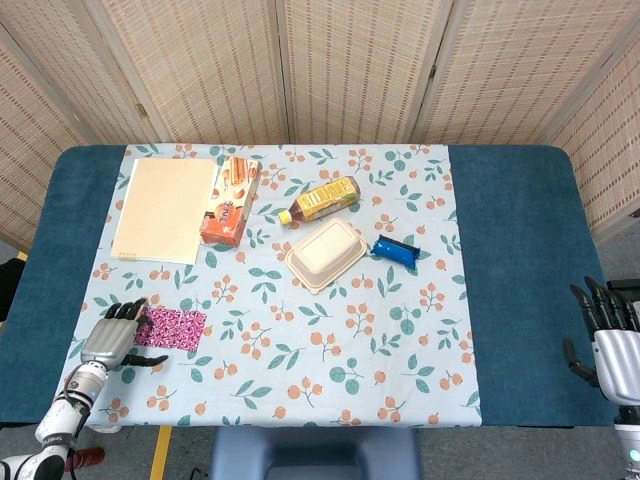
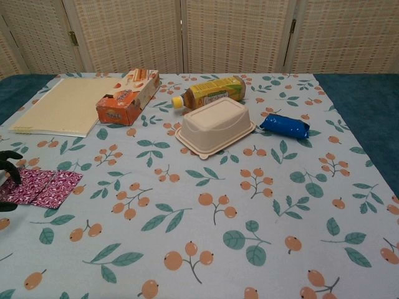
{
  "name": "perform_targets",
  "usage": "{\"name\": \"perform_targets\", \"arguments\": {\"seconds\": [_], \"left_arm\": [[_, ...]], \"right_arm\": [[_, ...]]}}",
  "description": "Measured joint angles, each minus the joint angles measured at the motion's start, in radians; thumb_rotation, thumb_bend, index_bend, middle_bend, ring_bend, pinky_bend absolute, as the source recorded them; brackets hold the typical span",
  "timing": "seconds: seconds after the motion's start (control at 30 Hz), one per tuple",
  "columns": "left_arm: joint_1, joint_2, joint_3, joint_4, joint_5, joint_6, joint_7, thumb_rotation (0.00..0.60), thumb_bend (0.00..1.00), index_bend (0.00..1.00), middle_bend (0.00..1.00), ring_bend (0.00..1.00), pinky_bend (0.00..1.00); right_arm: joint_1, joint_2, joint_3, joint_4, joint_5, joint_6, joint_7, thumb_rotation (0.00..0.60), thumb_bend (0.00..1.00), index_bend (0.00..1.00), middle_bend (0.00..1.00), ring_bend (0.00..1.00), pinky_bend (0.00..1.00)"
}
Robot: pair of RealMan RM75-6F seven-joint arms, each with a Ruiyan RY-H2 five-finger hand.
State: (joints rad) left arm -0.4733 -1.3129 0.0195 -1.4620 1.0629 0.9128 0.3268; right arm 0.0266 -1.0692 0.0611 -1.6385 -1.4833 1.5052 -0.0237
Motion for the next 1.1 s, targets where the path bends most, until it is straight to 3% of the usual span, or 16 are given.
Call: {"name": "perform_targets", "arguments": {"seconds": [0.57,1.1], "left_arm": [[0.009,0.015,0.002,-0.079,0.058,0.047,0.025,0.264,0.09,0.3,0.0,0.0,0.0],[-0.002,-0.008,0.002,-0.044,-0.011,0.015,0.057,0.266,0.09,0.29,0.0,0.0,0.0]], "right_arm": [[-0.003,-0.001,-0.002,0.005,0.0,0.001,0.006,0.6,0.5,0.0,0.0,0.0,0.0],[-0.004,-0.003,-0.002,0.004,0.002,-0.001,0.003,0.6,0.5,0.0,0.0,0.0,0.0]]}}
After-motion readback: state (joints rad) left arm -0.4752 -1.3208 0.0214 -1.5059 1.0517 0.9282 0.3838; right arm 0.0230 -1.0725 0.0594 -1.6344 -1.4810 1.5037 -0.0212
